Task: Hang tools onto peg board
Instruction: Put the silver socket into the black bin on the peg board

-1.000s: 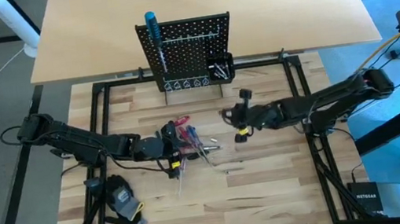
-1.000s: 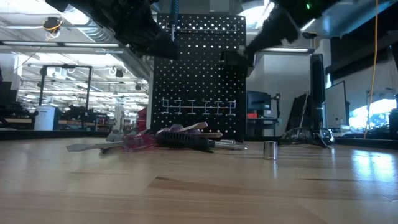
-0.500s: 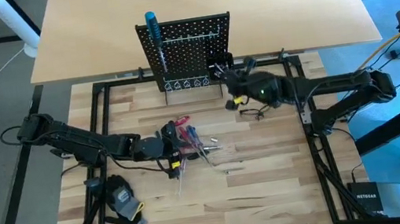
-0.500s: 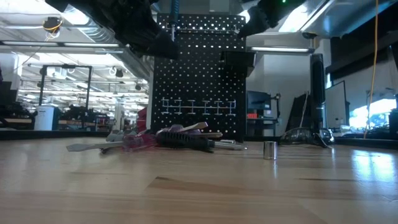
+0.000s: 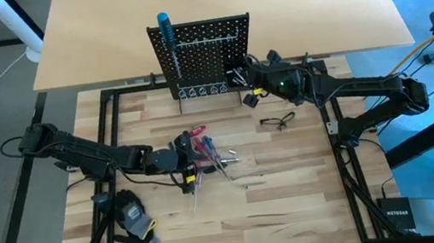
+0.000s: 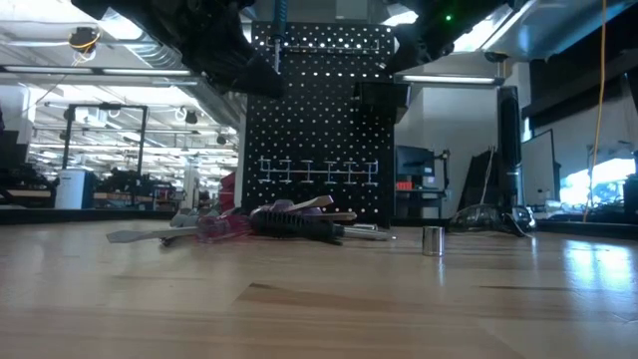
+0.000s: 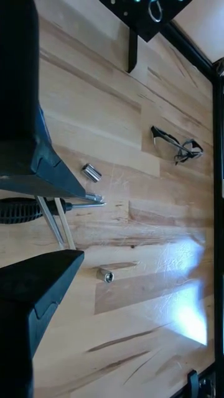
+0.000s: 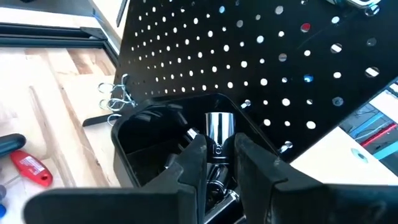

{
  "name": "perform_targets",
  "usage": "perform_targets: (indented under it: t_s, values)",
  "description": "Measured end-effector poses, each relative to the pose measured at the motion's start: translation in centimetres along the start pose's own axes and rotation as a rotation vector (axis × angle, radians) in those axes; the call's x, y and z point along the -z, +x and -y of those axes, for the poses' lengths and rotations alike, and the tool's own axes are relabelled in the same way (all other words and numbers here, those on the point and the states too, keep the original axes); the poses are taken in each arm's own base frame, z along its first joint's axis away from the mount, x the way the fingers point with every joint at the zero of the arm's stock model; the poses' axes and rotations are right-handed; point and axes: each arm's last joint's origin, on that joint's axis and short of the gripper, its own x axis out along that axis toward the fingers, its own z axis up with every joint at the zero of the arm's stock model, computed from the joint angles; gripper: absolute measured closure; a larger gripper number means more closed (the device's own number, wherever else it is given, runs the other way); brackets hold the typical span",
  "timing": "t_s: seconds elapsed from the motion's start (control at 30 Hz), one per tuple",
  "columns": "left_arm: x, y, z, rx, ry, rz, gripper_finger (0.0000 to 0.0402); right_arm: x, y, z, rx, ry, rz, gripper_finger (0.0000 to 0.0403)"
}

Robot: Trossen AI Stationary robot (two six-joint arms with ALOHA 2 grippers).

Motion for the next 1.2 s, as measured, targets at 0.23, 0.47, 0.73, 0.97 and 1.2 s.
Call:
perform_targets:
  t_s: [0.23, 0.47, 0.73, 0.97, 1.2]
  values:
    - [0.0, 0.0, 0.0, 0.0, 0.0, 0.0, 0.0265, 0.0, 0.0, 0.0, 0.0, 0.043, 0.001, 0.0332]
    - [0.0, 0.0, 0.0, 0.0, -0.004, 0.0, 0.0265, 0.0, 0.0, 0.1, 0.036, 0.044, -0.006, 0.0265]
    - [0.0, 0.0, 0.0, 0.0, -0.004, 0.0, 0.0265, -0.8, -1.4, -2.7, -0.168, 0.038, 0.063, 0.0207]
    - [0.0, 0.0, 0.0, 0.0, -0.004, -0.001, 0.0265, -1.0, -4.3, -6.7, -0.332, -0.026, 0.084, 0.0206]
    - [0.0, 0.0, 0.0, 0.0, -0.003, -0.001, 0.0265, 0.8, -4.3, -10.0, -0.419, -0.006, -0.038, 0.0206]
